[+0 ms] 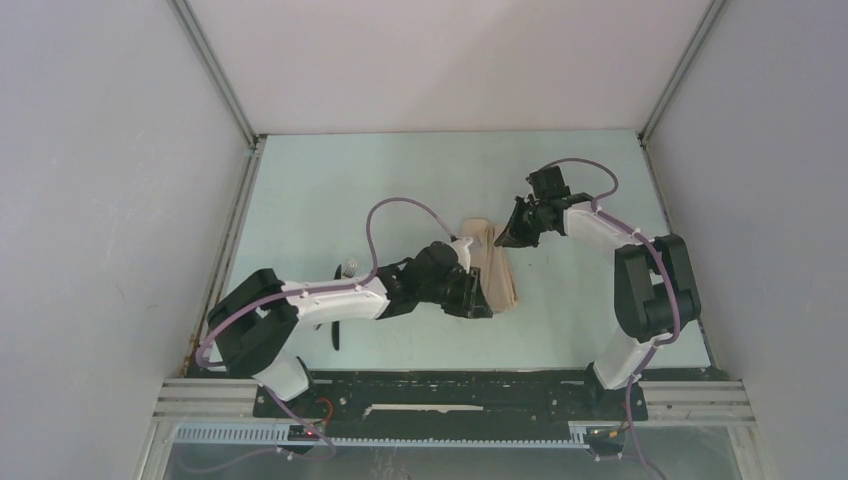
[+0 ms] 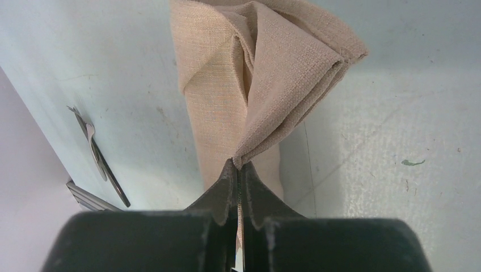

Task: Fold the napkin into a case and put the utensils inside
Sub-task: Fold the 2/3-rectangle-folded napkin at the center of the board.

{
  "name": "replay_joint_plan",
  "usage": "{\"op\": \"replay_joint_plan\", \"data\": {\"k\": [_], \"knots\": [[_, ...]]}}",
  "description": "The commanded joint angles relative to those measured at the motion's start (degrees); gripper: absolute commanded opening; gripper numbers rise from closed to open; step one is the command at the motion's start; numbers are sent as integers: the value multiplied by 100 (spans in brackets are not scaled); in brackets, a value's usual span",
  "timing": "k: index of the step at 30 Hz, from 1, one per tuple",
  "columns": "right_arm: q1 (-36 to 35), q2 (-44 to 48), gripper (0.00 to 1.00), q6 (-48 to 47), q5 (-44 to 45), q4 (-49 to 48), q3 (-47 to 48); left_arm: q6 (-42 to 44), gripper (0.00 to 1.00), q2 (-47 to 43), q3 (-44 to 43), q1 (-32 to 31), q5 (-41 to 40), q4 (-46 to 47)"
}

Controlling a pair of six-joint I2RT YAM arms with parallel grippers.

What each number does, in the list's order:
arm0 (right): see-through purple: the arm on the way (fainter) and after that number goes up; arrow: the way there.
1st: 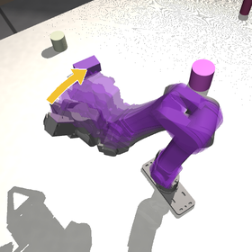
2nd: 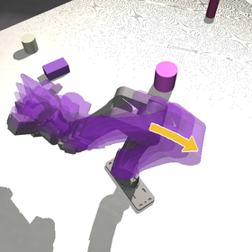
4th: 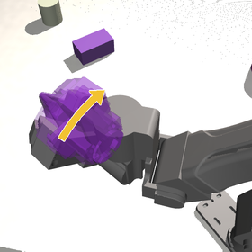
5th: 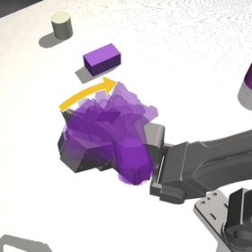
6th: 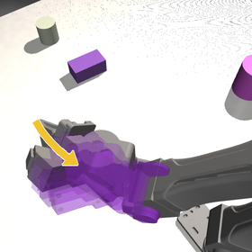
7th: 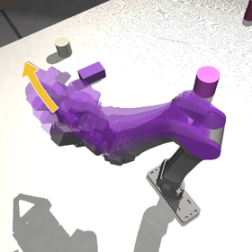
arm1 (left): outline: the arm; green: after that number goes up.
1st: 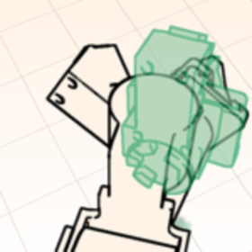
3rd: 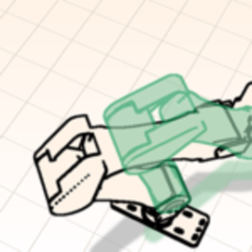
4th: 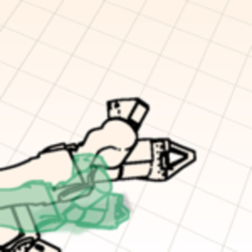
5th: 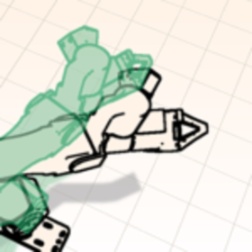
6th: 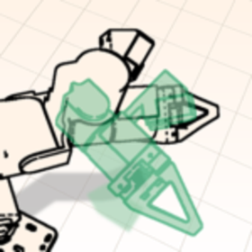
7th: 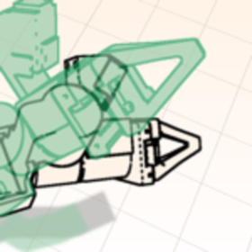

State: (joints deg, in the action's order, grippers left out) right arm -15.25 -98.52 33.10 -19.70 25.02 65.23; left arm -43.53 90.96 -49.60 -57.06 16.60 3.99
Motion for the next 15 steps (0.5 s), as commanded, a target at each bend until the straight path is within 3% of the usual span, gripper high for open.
{"op": "replay_joint_plan", "data": {"k": [1, 3, 7, 15], "knots": [[-23, 25, 0, 34, -73, -183, -10, 213, 30, -279, -2, 158, -419, -97], [-30, 26, 0, 34, -61, -179, -11, 213, 16, 37, -228, 222, -385, -278], [-31, 54, 0, 52, -47, -164, -3, 203, 6, 690, -616, 222, -333, -362], [-25, 86, 0, 106, -117, -246, -95, 630, 3, 1451, -1172, 88, -748, -998]]}}
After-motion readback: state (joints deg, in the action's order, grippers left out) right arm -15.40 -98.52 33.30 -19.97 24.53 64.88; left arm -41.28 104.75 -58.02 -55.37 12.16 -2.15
